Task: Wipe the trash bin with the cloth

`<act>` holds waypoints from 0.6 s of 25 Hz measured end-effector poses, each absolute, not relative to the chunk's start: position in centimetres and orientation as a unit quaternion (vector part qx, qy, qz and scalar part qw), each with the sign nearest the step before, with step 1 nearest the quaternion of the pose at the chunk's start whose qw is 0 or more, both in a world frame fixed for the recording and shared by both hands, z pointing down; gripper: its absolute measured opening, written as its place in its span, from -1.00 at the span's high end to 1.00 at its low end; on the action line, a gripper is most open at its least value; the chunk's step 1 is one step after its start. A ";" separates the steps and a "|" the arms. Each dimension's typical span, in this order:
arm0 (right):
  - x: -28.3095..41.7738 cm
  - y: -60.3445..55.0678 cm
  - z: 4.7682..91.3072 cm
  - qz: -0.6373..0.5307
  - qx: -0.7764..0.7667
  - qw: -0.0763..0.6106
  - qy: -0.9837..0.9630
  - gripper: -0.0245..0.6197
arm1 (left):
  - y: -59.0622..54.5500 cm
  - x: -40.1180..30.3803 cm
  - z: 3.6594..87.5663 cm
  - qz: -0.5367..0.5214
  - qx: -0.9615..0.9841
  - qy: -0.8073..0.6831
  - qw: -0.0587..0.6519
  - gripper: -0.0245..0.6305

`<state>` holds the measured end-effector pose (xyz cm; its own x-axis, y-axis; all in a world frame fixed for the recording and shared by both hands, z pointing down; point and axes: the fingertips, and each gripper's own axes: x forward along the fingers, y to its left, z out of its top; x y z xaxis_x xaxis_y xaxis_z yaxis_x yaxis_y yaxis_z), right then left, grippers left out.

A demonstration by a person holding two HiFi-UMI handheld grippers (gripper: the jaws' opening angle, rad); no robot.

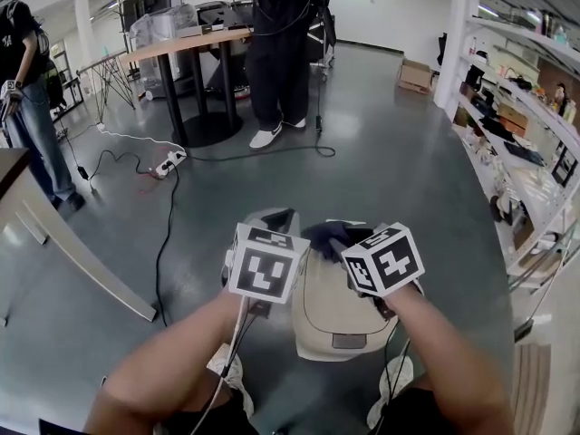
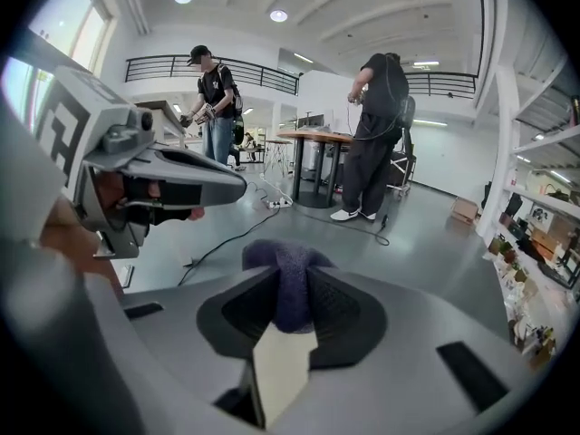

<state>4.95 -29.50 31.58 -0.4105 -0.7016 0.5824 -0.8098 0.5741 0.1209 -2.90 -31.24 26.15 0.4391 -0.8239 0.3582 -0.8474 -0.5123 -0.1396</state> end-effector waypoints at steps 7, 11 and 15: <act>2.1 -28.7 33.7 0.099 0.406 0.326 -0.848 0.64 | -31.1 -4.5 26.5 0.199 0.842 -0.500 0.029 0.93; 1.6 -28.4 36.4 0.092 0.381 0.375 -0.840 0.64 | -30.8 -5.2 26.8 0.195 0.844 -0.498 0.051 0.93; 1.9 -28.4 37.2 0.094 0.372 0.393 -0.836 0.64 | -30.7 -5.6 26.4 0.196 0.841 -0.503 0.048 0.93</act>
<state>1.93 -28.41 37.22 -0.4142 -0.5481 0.7266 -0.6955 0.7056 0.1357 -5.57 -30.66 26.36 0.4178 -0.8265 0.3774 -0.8640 -0.4899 -0.1164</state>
